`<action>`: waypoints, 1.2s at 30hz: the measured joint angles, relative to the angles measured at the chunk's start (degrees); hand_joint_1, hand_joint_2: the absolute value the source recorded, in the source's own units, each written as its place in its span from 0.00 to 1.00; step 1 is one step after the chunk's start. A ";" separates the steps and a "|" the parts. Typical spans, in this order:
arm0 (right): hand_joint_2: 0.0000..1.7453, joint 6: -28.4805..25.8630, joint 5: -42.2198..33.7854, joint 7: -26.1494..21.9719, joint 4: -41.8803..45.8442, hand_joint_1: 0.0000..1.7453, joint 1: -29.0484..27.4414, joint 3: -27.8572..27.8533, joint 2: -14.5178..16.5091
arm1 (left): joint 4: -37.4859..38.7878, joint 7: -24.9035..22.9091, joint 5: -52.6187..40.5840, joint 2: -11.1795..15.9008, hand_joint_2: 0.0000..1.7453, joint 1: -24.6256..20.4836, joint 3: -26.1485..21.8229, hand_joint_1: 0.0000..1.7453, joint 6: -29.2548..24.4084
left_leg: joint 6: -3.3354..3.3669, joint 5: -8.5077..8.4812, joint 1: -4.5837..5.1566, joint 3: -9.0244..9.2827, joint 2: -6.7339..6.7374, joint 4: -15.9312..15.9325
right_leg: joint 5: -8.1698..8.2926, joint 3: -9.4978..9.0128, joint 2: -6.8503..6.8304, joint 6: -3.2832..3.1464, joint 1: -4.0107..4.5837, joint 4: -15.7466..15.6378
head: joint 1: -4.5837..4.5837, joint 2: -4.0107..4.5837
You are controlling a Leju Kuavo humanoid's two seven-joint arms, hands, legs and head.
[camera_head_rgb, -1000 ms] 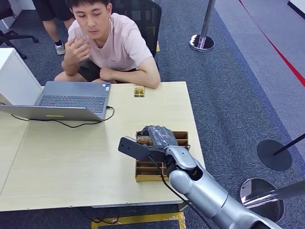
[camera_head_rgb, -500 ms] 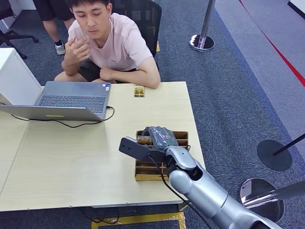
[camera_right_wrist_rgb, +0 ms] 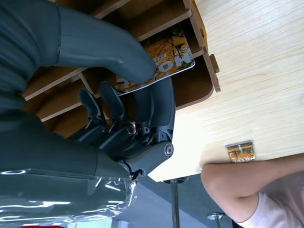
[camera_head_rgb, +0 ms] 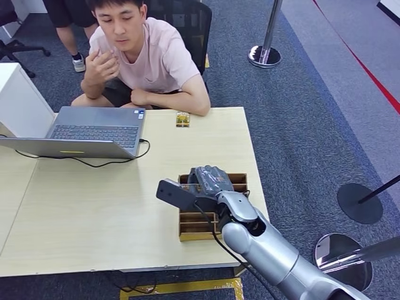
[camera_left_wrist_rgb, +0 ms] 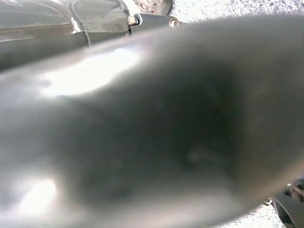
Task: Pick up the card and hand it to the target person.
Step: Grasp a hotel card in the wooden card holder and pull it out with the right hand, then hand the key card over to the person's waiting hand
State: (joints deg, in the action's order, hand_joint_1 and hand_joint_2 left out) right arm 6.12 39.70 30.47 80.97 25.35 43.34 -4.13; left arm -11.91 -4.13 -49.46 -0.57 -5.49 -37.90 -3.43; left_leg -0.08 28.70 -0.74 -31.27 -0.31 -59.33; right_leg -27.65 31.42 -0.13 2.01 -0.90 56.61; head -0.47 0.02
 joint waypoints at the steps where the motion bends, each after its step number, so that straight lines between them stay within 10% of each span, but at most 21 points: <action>1: 1.00 0.00 0.01 0.00 -0.03 0.81 0.00 0.00 0.00 | 0.00 0.00 0.00 0.00 0.00 0.00 0.01 0.00 0.00 | 0.00 0.00 0.00 0.00 0.00 0.00 | 0.00 0.00 0.00 0.00 0.00 0.00 | 0.00 -0.01; 36: 1.00 1.96 -3.37 1.10 2.07 0.80 15.09 -3.05 3.02 | -0.03 -0.80 -1.33 -0.02 0.00 -1.40 2.49 0.00 0.87 | 0.01 -0.03 0.00 -0.03 0.00 -0.01 | 0.02 0.00 0.00 0.00 0.00 0.02 | 0.01 0.00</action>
State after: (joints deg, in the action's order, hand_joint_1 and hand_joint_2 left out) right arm 8.08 36.33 31.57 83.05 40.44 40.29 -1.11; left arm -11.94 -4.93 -50.80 -0.59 -6.89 -35.41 -2.56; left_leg -0.06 28.67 -0.74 -31.30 -0.31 -59.34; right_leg -27.63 31.42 -0.12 2.01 -0.90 56.63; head -0.46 0.02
